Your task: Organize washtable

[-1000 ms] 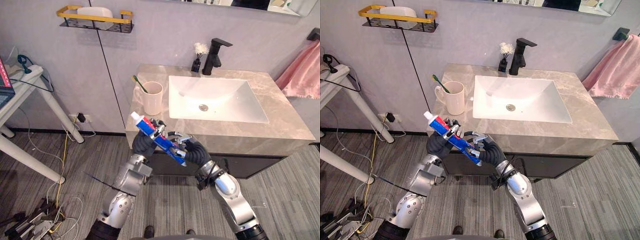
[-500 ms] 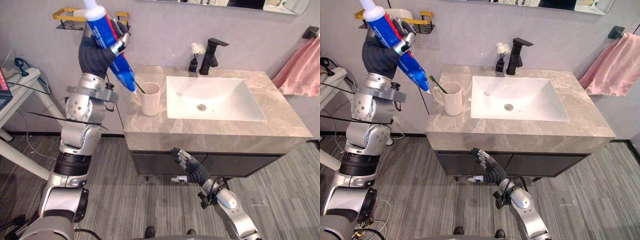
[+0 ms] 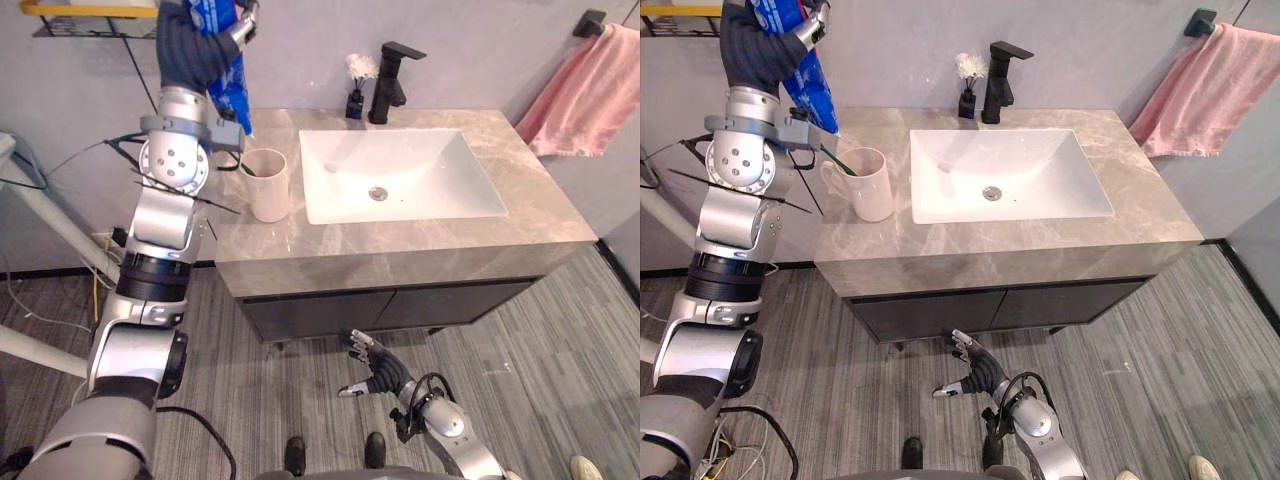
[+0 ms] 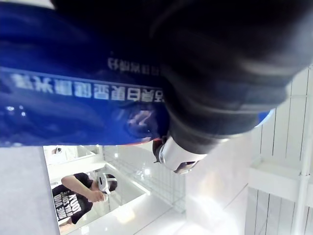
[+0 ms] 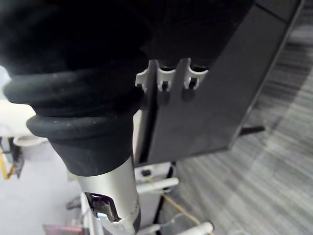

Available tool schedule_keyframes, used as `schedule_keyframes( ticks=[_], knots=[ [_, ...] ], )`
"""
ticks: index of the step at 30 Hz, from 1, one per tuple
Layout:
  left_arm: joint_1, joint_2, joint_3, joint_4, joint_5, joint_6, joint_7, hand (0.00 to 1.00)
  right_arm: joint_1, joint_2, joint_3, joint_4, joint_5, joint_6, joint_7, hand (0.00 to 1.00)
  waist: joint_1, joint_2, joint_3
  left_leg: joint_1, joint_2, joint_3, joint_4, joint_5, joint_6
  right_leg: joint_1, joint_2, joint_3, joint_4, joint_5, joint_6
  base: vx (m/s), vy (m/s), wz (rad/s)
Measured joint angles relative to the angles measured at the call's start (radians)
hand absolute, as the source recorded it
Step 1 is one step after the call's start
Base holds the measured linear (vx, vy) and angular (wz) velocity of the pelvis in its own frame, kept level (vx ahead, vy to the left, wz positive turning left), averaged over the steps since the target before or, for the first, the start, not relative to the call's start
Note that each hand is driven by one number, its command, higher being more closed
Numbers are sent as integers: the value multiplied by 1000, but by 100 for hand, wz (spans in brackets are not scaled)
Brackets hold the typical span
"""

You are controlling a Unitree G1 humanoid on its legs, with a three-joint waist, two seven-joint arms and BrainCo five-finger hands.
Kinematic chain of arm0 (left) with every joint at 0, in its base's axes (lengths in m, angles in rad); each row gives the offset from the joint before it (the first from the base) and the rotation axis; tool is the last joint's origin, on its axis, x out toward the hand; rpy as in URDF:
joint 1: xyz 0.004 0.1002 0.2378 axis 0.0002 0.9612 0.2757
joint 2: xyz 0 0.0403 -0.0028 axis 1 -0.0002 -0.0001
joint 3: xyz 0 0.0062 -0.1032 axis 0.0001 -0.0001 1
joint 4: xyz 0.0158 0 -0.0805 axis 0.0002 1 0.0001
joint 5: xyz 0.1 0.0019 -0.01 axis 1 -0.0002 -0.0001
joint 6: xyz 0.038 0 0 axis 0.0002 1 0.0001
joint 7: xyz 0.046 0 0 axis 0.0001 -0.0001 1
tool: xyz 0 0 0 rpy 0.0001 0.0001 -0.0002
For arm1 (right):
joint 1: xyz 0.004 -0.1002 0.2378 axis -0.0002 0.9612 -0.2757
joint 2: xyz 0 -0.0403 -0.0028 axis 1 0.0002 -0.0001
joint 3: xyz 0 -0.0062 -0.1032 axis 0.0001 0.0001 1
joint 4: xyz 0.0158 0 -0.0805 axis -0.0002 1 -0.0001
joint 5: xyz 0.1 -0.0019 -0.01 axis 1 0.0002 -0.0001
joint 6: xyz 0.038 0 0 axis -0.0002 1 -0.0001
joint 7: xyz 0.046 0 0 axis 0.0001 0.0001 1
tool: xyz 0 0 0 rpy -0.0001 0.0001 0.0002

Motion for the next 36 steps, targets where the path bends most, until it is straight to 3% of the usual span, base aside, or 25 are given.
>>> schedule_keyframes(
  ticks=[2, 6, 13, 26, 36],
  knots=[
    [-41, 1, 0, 19, 0, 0, 20, 100, 14, 16, -11, 0, 0, 0, -11, 0, 0, -12, 11, -18, 5, 8, 2, -2, -3, -24, 1, 15, 0, 6, -7, -41, -7, -15],
    [-60, 1, 4, 27, -4, 0, 56, 100, 44, 24, -41, 11, 0, 0, -35, 0, -13, -13, 38, -46, 7, 22, 2, 0, -1, -60, 3, 27, 1, 11, -5, 8, -6, -12],
    [-141, 1, 15, 105, -5, 0, 61, 100, 57, 41, -71, 30, -4, 0, -42, 0, -36, -21, 91, -52, 5, 40, 2, -1, 2, -72, 4, 46, -3, 17, -5, 48, -8, -7],
    [-142, 2, 27, 146, -34, 1, 65, 100, 84, 41, -85, 30, -4, -1, -42, 0, -31, -28, 137, -62, 6, 37, 4, -1, 2, -78, 3, 45, -3, 18, -5, 13, -4, 0],
    [-142, 5, 59, 146, -36, 1, 67, 100, 92, 40, -100, 30, -4, -1, -40, 0, -26, -29, 139, -60, 5, 26, 6, -1, 2, -70, 3, 39, -3, 18, -5, 17, -7, 3]
  ],
)
